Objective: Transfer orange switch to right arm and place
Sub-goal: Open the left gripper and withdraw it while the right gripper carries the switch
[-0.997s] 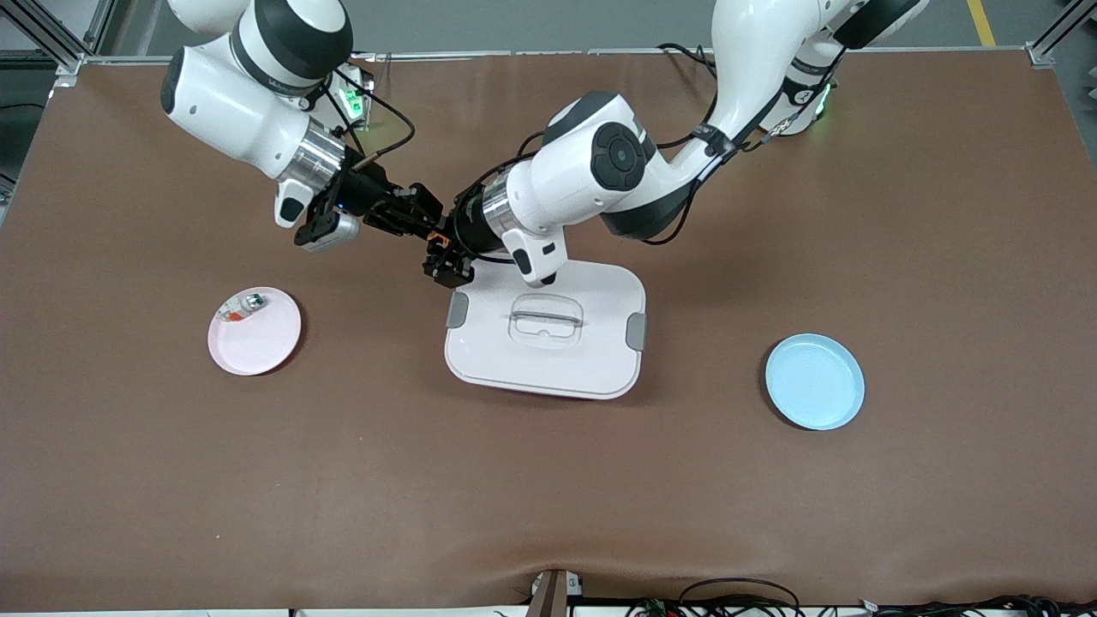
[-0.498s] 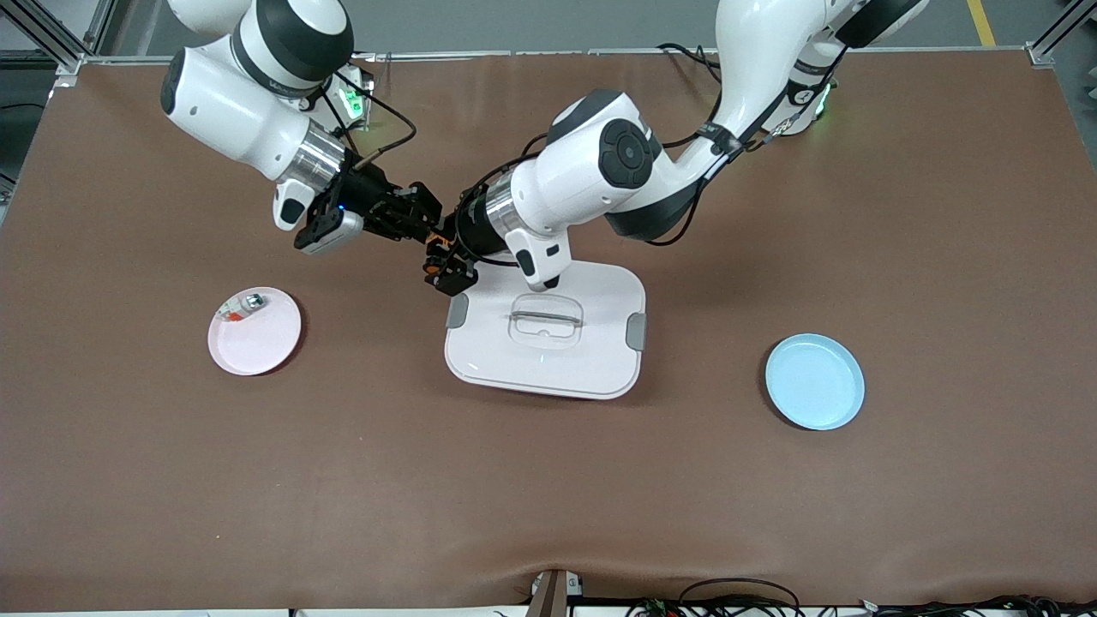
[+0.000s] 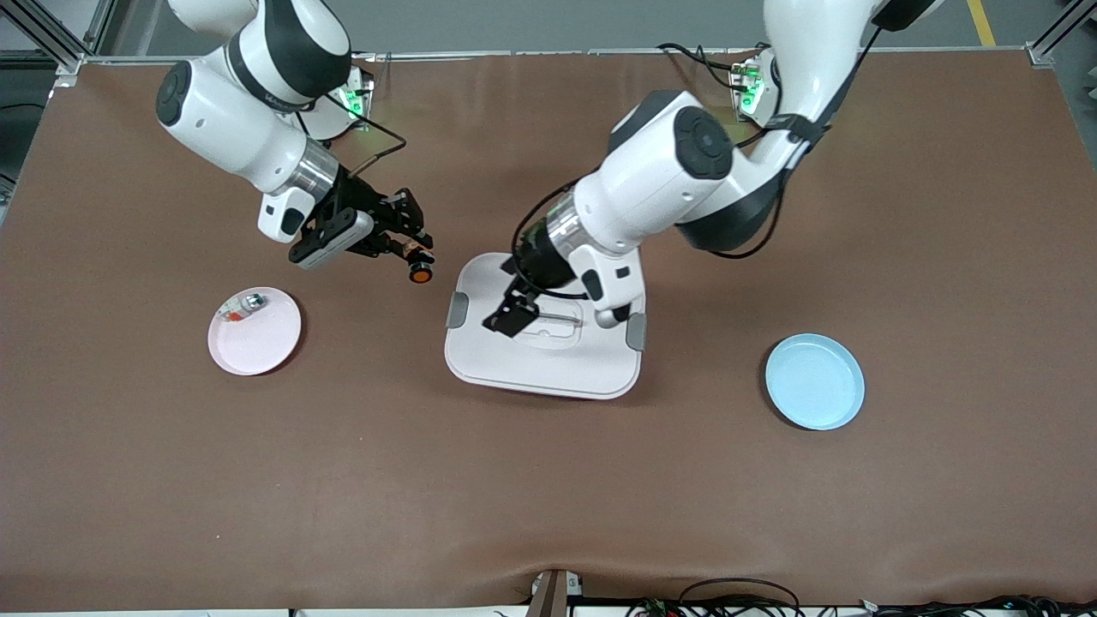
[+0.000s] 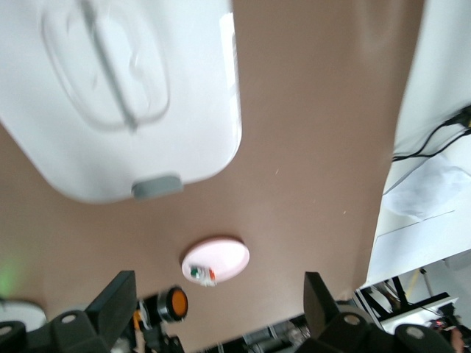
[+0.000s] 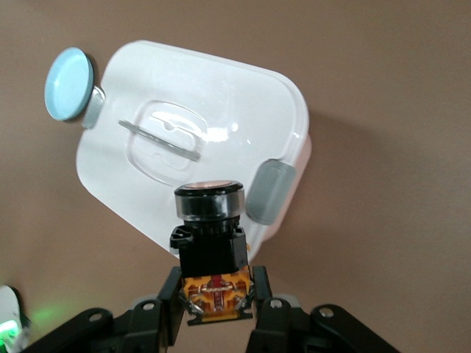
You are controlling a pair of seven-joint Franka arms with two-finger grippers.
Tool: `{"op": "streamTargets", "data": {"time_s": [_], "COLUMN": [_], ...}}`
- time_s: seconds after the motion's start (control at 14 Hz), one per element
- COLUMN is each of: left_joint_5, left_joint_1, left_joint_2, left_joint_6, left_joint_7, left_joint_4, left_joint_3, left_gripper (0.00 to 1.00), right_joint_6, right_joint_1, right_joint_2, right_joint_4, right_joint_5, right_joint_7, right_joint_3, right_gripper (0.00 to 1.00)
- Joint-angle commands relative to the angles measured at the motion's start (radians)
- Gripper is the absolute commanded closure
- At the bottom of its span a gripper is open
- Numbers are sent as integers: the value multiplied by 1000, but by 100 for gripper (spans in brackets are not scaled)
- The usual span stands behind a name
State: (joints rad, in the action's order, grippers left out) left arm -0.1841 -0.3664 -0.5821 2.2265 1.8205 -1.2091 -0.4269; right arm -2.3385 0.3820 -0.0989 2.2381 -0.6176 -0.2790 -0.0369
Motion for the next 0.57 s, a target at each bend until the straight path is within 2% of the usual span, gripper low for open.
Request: {"op": "streamTargets", "data": {"time_s": [0.0, 0.14, 0.28, 0.43, 0.5], "left_joint_5": [93, 161, 233, 236, 236], "left_joint_1": [50, 84, 128, 194, 231], "left_joint_2": [62, 94, 125, 152, 160], "left_joint_6": [-108, -190, -270, -344, -379], "left_joint_7": [-119, -223, -327, -448, -525], "left_joint_4": [-14, -15, -18, -24, -26], "left_joint_3": [5, 7, 7, 7, 7], "left_gripper": [0, 0, 0, 0, 0], "right_joint_6": [73, 117, 151, 185, 191], "right_joint_1": [-87, -150, -199, -239, -256], "right_joint_2": [-4, -4, -4, -8, -11], "right_joint_4": [-5, -5, -3, -2, -2], "right_joint_5": [65, 139, 282, 398, 429], "right_joint_7": [-174, -273, -369, -431, -466], "right_joint_3": [-5, -5, -5, -5, -5], "right_gripper": [100, 100, 100, 100, 100]}}
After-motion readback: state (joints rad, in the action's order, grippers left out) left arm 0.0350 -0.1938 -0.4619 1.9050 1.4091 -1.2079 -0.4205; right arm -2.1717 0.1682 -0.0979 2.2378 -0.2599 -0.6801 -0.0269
